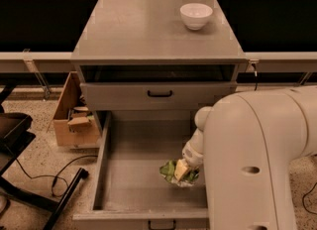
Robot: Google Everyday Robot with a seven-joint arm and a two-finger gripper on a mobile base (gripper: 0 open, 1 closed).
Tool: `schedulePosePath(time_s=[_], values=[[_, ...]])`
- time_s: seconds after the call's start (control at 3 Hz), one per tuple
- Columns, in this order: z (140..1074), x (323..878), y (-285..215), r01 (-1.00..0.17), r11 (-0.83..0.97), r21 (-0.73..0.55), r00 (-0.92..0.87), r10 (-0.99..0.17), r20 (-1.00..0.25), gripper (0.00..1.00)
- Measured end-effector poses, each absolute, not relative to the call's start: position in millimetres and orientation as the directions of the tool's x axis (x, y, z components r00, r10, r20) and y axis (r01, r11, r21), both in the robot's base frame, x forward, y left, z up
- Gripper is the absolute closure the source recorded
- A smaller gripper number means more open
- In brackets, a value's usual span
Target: Place green jalapeno chip bag into middle drawer
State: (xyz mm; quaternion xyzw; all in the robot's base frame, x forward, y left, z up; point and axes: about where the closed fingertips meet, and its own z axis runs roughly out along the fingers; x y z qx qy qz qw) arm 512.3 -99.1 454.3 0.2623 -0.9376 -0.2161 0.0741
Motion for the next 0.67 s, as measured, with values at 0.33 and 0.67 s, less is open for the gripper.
schedulePosePath(time_s=[0.33,0.67], values=[[454.5,512.5,-99.6,-0.458,0.771,0.443,-0.852,-0.522,0.027,0.45],[454.5,512.4,-99.6,-0.458,0.771,0.443,-0.852,-0.522,0.027,0.22]])
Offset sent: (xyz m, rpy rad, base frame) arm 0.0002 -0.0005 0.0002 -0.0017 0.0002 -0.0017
